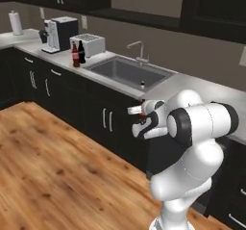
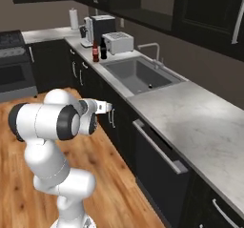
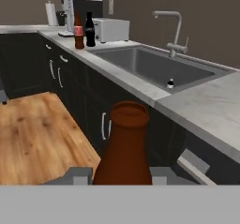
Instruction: Place the large bottle from the dining counter next to the other large bottle outside the sink, and place the small bottle from the dining counter next to the other small bottle inside the sink.
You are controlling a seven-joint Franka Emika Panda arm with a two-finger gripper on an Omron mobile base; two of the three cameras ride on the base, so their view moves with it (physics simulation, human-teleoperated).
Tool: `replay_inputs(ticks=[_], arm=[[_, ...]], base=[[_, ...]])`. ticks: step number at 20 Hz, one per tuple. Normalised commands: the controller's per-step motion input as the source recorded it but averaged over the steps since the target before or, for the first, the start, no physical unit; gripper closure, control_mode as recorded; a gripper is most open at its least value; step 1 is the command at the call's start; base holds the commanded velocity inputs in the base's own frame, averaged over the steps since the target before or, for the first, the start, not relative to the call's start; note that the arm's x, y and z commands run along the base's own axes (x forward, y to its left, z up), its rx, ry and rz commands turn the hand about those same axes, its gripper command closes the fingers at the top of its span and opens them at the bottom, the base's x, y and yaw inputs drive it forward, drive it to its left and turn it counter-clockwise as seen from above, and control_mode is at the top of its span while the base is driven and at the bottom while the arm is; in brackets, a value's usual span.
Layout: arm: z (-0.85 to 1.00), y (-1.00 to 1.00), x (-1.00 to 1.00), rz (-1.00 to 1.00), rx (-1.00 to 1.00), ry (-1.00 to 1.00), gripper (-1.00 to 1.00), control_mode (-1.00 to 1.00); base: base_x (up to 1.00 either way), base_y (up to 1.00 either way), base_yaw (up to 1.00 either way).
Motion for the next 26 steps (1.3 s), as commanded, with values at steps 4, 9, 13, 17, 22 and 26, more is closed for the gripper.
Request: replay_inputs(ticks=[4, 9, 13, 17, 22, 26], arm=[[0.0, 0.0, 0.0, 0.0, 0.0, 0.0, 1.0, 1.0], [0.0, 0.0, 0.0, 0.0, 0.0, 0.0, 1.0, 1.0], [0.0, 0.0, 0.0, 0.0, 0.0, 0.0, 1.0, 1.0], [0.0, 0.0, 0.0, 0.0, 0.0, 0.0, 1.0, 1.0], [0.0, 0.0, 0.0, 0.0, 0.0, 0.0, 1.0, 1.0], [0.0, 0.0, 0.0, 0.0, 0.0, 0.0, 1.0, 1.0]], base=[[0.63, 0.04, -0.18], [0.7, 0.08, -0.19], [0.76, 0.1, -0.21], [0.66, 0.17, -0.24], [0.52, 0.3, -0.27], [0.49, 0.4, -0.27]])
